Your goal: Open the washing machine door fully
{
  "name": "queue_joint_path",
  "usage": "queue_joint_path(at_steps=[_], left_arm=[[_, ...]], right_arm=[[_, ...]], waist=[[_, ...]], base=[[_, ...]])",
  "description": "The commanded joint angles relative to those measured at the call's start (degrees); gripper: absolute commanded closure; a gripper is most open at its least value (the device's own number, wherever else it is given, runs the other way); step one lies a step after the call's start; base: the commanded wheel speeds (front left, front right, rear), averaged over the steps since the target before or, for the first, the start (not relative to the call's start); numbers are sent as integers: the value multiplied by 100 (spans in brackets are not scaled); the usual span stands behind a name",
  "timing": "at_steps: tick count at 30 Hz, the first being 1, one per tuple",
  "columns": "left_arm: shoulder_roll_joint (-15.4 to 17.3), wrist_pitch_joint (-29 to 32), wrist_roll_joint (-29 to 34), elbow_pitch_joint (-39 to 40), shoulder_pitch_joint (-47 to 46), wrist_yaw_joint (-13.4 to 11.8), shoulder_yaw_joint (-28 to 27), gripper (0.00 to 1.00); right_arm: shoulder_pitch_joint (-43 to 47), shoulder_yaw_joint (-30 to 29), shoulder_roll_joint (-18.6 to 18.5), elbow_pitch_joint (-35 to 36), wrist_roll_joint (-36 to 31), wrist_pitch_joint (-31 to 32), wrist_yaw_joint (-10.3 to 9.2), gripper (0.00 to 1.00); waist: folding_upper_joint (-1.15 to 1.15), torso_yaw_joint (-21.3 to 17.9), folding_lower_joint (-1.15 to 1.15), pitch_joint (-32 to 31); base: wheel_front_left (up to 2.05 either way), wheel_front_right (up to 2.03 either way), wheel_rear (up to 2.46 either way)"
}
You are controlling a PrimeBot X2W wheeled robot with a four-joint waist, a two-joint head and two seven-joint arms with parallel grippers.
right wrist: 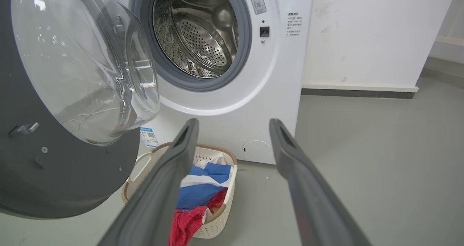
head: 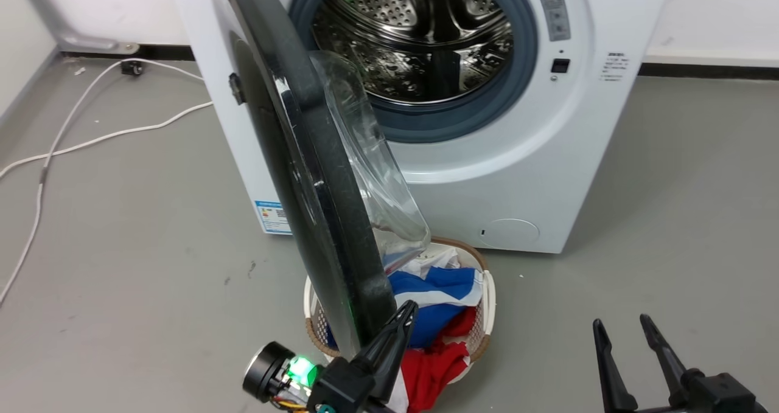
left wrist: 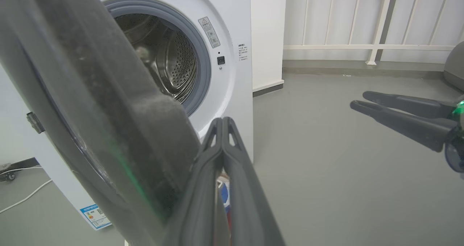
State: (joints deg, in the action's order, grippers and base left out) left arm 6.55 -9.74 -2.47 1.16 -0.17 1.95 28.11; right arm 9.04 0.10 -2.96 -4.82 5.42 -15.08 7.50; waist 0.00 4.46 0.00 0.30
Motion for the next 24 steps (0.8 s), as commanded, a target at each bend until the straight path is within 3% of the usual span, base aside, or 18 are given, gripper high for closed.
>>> queue_joint_path(at_steps=[1, 10, 24], left_arm=[[85, 30, -34, 22, 60, -81, -100, 100], [264, 308, -149, 661, 398, -300, -308, 100], [537, 247, -436, 797, 859, -789, -989, 100]], right_arm=[[68, 12, 16, -12, 37, -12, -1, 0], [139, -16, 15, -55, 61, -12, -1, 0], [120, -23, 14, -112, 100, -12, -1, 0]], waist=[[0, 71, 0, -11], [0, 554, 0, 39], [0, 1150, 0, 81]], base=[[0, 0, 0], [0, 0, 0], [0, 0, 0]])
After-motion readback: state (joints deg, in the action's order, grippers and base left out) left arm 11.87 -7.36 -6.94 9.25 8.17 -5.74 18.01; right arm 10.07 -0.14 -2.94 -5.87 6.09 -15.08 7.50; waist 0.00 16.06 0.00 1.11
